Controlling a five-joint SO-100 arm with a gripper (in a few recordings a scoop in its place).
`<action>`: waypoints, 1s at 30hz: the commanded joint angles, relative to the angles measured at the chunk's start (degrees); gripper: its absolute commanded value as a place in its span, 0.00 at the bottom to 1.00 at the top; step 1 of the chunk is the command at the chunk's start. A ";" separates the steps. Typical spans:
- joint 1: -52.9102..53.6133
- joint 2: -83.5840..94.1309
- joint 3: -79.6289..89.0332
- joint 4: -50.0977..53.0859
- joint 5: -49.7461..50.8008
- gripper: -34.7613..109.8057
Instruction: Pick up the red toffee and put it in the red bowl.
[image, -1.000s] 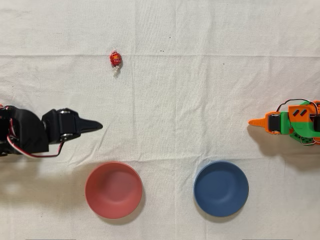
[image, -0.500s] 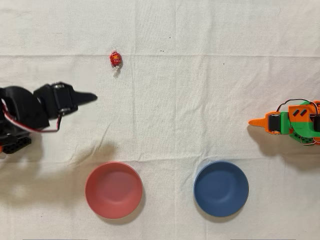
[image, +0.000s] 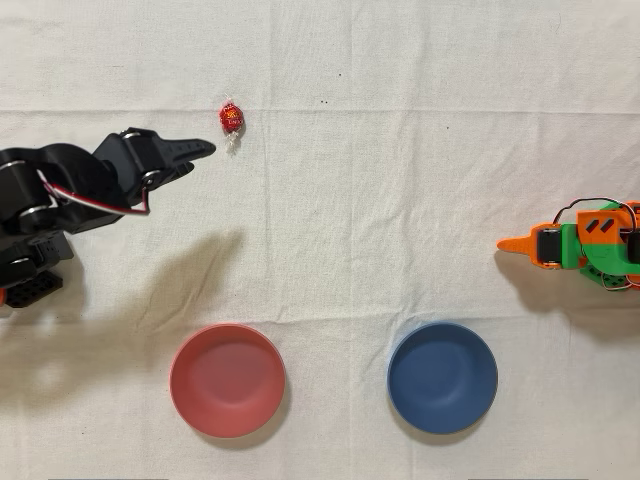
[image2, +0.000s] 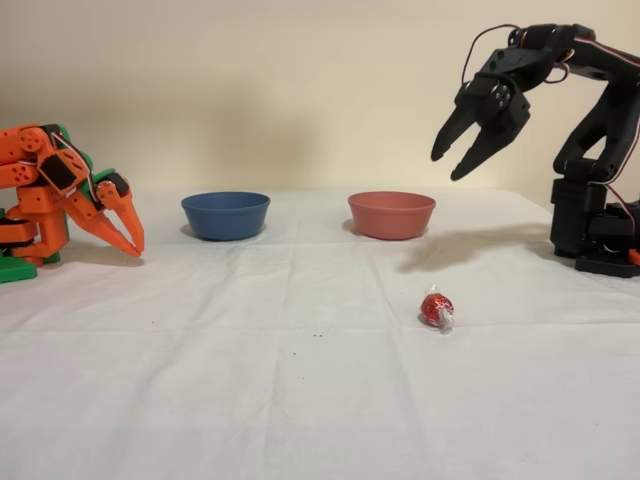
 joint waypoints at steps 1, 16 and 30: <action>-1.93 -1.58 -1.05 -1.85 0.09 0.41; -9.84 -5.98 -6.06 -1.67 2.46 0.43; -11.16 -9.93 1.05 -12.30 2.37 0.43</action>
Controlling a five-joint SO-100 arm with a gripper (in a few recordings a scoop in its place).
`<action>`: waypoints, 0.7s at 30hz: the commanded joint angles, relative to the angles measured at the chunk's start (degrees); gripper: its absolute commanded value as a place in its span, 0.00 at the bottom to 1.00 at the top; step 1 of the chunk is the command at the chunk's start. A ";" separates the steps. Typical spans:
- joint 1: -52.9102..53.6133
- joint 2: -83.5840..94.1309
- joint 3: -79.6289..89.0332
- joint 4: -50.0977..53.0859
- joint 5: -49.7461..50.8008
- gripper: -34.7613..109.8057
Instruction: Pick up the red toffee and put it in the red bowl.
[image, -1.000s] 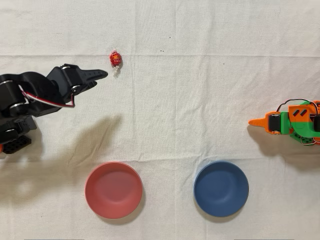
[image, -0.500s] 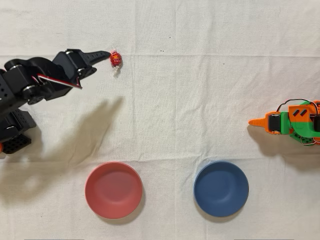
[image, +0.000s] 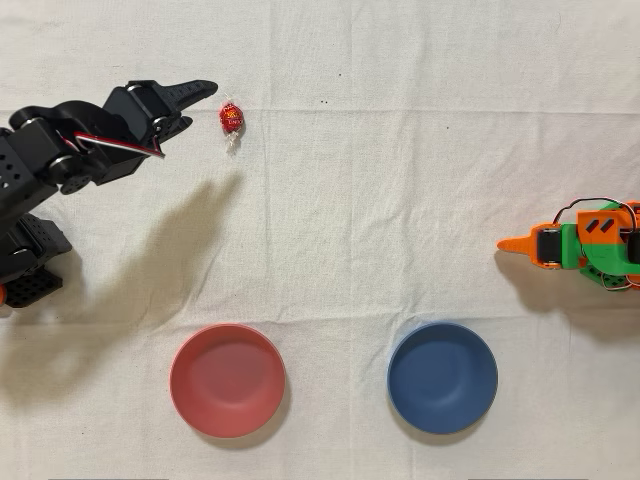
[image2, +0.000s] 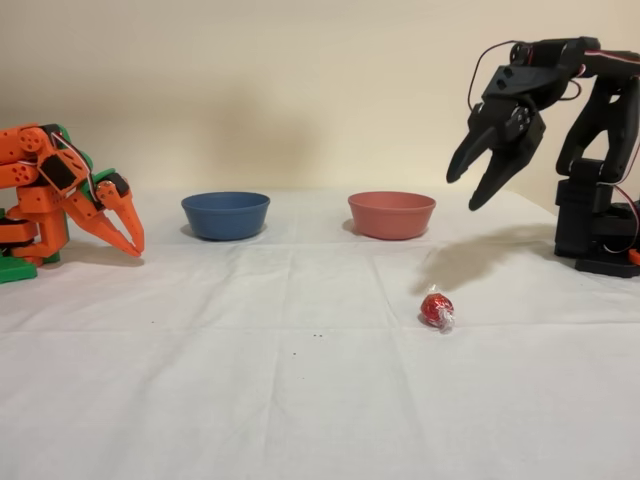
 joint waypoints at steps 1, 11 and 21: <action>-0.79 -0.35 0.88 -4.48 0.09 0.43; -0.79 -6.59 2.81 -11.51 0.26 0.43; -0.97 -7.82 8.09 -17.05 0.44 0.42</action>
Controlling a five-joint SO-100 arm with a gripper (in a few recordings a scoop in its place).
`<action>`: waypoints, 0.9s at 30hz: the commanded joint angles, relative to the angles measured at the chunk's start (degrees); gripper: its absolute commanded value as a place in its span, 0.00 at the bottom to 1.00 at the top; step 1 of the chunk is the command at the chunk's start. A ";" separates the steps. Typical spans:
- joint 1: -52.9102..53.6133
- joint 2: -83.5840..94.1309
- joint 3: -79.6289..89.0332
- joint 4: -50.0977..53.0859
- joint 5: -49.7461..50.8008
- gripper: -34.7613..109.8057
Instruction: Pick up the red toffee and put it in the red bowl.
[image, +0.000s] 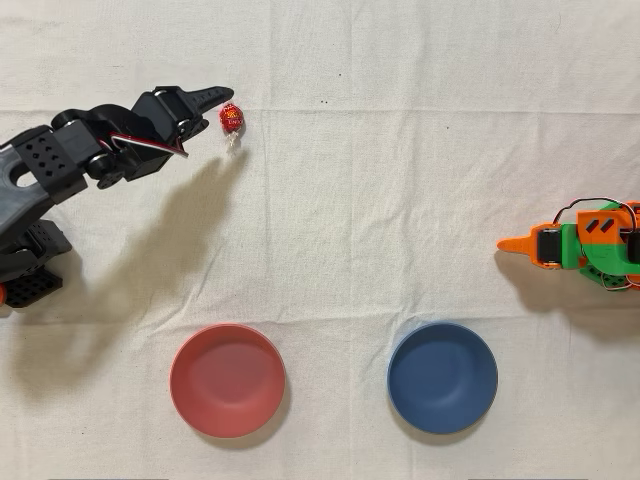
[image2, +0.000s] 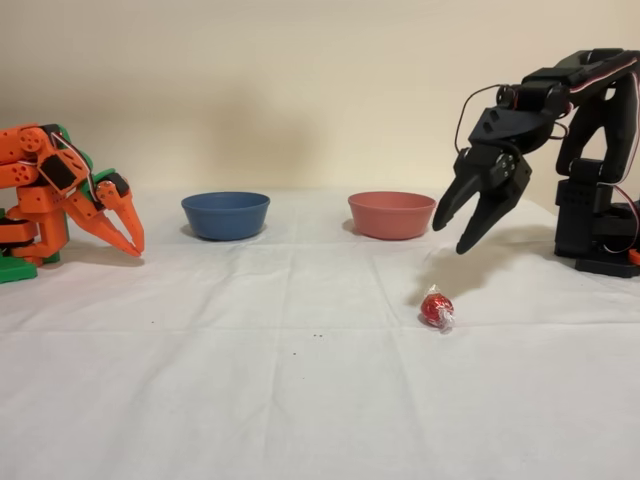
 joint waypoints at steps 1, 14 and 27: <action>-0.97 0.35 0.70 -1.67 -0.53 0.42; -2.37 -3.96 2.64 -6.24 0.00 0.42; -2.81 -9.14 1.85 -9.40 0.09 0.42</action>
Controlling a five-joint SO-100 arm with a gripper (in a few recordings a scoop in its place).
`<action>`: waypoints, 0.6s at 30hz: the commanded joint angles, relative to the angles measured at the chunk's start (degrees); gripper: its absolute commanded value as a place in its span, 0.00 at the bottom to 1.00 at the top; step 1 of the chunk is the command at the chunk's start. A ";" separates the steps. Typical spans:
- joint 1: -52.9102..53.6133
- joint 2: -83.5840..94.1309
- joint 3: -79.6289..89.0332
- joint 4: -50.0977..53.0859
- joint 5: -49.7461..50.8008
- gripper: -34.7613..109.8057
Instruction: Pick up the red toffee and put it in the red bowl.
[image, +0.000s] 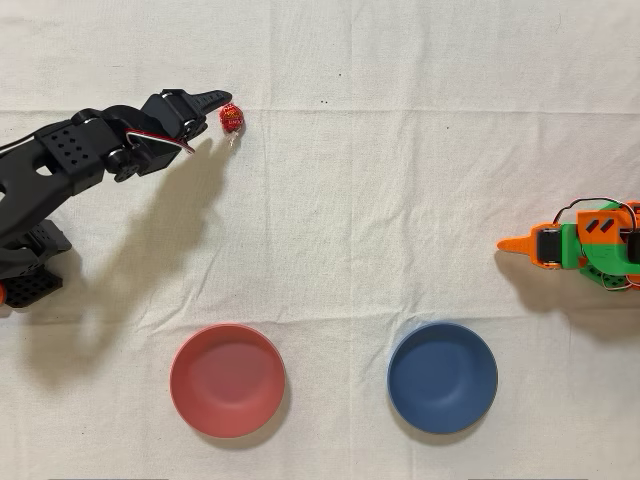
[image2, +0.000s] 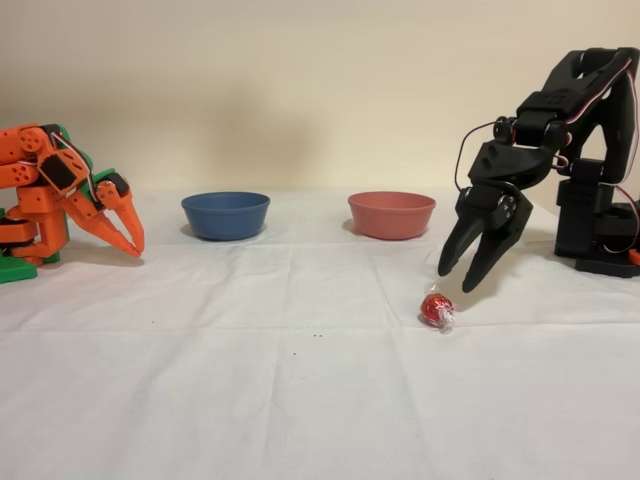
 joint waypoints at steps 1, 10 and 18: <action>-0.70 0.62 -1.32 -0.79 -0.44 0.42; -0.53 -1.14 -1.58 -2.37 -1.76 0.42; -0.35 -3.34 -2.90 -3.78 -2.37 0.42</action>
